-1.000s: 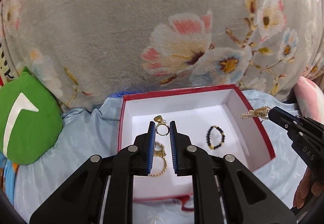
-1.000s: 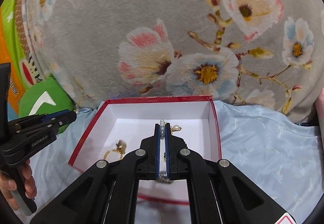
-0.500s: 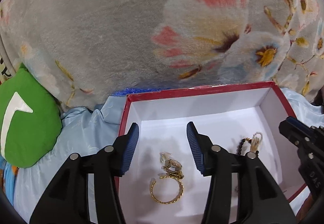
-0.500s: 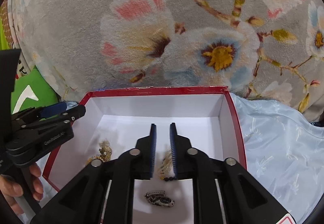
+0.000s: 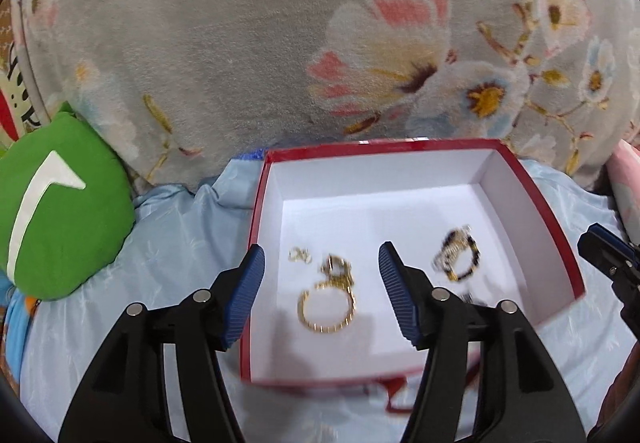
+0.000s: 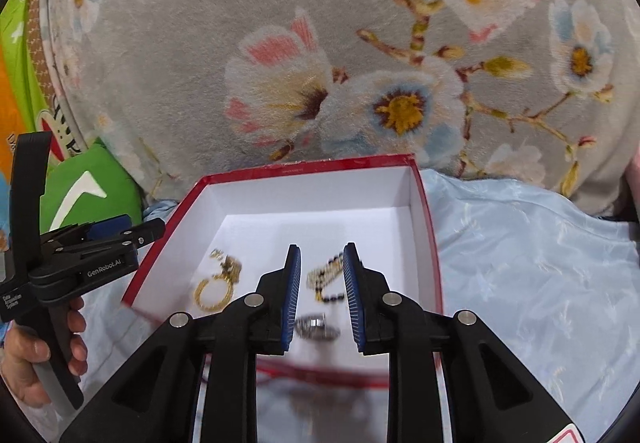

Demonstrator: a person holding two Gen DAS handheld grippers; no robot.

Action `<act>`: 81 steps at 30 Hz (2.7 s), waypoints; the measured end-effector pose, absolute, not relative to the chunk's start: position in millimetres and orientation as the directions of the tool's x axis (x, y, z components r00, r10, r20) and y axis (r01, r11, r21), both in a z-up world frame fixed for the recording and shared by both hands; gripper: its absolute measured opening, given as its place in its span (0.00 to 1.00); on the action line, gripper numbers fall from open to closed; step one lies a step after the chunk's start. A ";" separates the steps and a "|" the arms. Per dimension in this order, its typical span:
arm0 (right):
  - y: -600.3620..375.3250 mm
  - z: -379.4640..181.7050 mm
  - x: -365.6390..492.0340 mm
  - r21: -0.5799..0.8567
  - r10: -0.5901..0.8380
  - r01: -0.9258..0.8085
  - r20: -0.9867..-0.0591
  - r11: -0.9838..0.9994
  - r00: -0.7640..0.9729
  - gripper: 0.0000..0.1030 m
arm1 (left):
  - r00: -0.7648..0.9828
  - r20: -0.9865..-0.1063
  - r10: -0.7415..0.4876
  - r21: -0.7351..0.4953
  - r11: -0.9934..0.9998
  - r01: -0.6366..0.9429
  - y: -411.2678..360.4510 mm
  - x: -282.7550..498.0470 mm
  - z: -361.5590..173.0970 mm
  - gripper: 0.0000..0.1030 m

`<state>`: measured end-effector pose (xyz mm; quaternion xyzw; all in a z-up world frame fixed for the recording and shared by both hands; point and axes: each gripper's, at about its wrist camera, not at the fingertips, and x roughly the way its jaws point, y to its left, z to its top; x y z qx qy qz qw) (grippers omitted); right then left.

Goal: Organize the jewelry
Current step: 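Move both tools back over the remaining jewelry, then grasp the silver diamond ring with the right tool, then grasp a gold hoop earring with the left tool while the right tool holds the ring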

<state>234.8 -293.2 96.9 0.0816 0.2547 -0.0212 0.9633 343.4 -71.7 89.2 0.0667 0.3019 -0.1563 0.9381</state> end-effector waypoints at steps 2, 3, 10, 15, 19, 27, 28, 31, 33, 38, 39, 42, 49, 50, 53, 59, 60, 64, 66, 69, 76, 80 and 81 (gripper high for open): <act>-290.8 93.8 203.2 0.146 0.000 0.083 -0.498 0.986 0.867 0.22 | 0.762 -0.595 -0.255 0.029 0.941 0.337 -63.2 321.2 86.2 0.56; -290.0 91.7 190.0 0.146 -0.002 0.087 -0.501 0.985 0.866 0.23 | 0.753 -0.602 -0.265 0.021 0.938 0.347 -58.0 307.6 83.4 0.56; -275.8 44.7 97.7 0.156 0.000 0.113 -0.587 0.981 0.810 0.26 | 0.683 -0.667 -0.298 -0.022 0.924 0.382 -34.7 229.1 47.4 0.56; -265.7 -5.6 69.7 0.162 -0.001 0.149 -0.674 0.975 0.739 0.27 | 0.636 -0.710 -0.301 -0.041 0.920 0.390 -30.4 185.4 13.7 0.56; -266.5 -29.5 67.5 0.204 0.026 0.170 -0.711 0.964 0.703 0.27 | 0.611 -0.730 -0.307 -0.055 0.917 0.395 -29.4 157.8 -7.0 0.56; -268.1 -40.2 75.5 0.182 -0.012 0.214 -0.736 0.960 0.677 0.27 | 0.568 -0.756 -0.326 -0.106 0.917 0.385 -30.3 140.0 -33.8 0.56; -268.0 -40.9 76.3 0.178 -0.014 0.216 -0.740 0.960 0.673 0.27 | 0.569 -0.756 -0.324 -0.105 0.918 0.384 -30.6 139.3 -35.1 0.56; -266.9 -43.1 79.6 0.176 -0.014 0.220 -0.751 0.960 0.660 0.27 | 0.560 -0.759 -0.333 -0.121 0.917 0.381 -30.9 137.6 -39.1 0.56; -264.8 -43.3 81.9 0.168 -0.018 0.219 -0.753 0.961 0.658 0.28 | 0.553 -0.763 -0.336 -0.128 0.916 0.380 -32.0 137.3 -42.0 0.56; -260.9 -43.2 84.2 0.134 -0.049 0.230 -0.760 0.964 0.648 0.25 | 0.539 -0.768 -0.345 -0.133 0.910 0.393 -37.3 133.6 -45.9 0.56; -261.3 -43.3 84.3 0.132 -0.053 0.235 -0.761 0.963 0.647 0.20 | 0.538 -0.768 -0.349 -0.134 0.908 0.398 -38.6 132.1 -45.9 0.56; -264.6 -43.0 81.2 0.148 -0.050 0.245 -0.757 0.958 0.652 0.11 | 0.531 -0.767 -0.360 -0.135 0.900 0.415 -42.6 129.0 -46.1 0.57; -266.3 -44.6 77.2 0.182 -0.017 0.234 -0.756 0.955 0.655 0.02 | 0.522 -0.770 -0.367 -0.114 0.884 0.453 -57.5 124.4 -49.5 0.65; -265.9 -44.2 76.7 0.182 -0.016 0.232 -0.754 0.956 0.656 0.03 | 0.524 -0.770 -0.365 -0.108 0.883 0.456 -59.6 124.2 -49.7 0.67; -261.7 -40.2 72.6 0.170 -0.026 0.224 -0.739 0.960 0.673 0.13 | 0.532 -0.769 -0.353 -0.087 0.883 0.461 -63.6 125.4 -50.9 0.67; -257.8 -43.0 73.6 0.164 -0.019 0.217 -0.755 0.962 0.655 0.26 | 0.559 -0.766 -0.317 -0.023 0.883 0.468 -73.7 126.0 -53.2 0.63; -257.0 -43.0 73.2 0.160 -0.022 0.217 -0.755 0.963 0.656 0.26 | 0.560 -0.766 -0.315 -0.020 0.883 0.469 -74.5 126.2 -53.3 0.62; -249.1 -43.4 76.9 0.108 -0.056 0.212 -0.763 0.971 0.644 0.28 | 0.559 -0.764 -0.323 -0.031 0.883 0.468 -72.5 127.3 -53.3 0.62; -244.5 -43.7 80.0 0.074 -0.080 0.213 -0.768 0.974 0.636 0.29 | 0.558 -0.763 -0.326 -0.036 0.884 0.467 -72.0 127.6 -53.1 0.62; -244.0 -43.9 81.4 0.047 -0.112 0.230 -0.770 0.972 0.628 0.22 | 0.557 -0.763 -0.328 -0.039 0.884 0.467 -71.5 127.9 -53.1 0.62; -248.0 -43.5 72.7 0.070 -0.103 0.243 -0.767 0.968 0.633 0.19 | 0.557 -0.762 -0.330 -0.040 0.882 0.469 -71.9 126.8 -53.0 0.62; -248.6 -43.4 65.1 0.086 -0.094 0.246 -0.766 0.965 0.636 0.19 | 0.563 -0.764 -0.314 -0.012 0.880 0.475 -76.2 126.8 -53.9 0.62; -249.0 -43.3 63.8 0.090 -0.092 0.247 -0.766 0.965 0.636 0.19 | 0.566 -0.764 -0.311 -0.006 0.880 0.475 -76.8 126.9 -54.0 0.60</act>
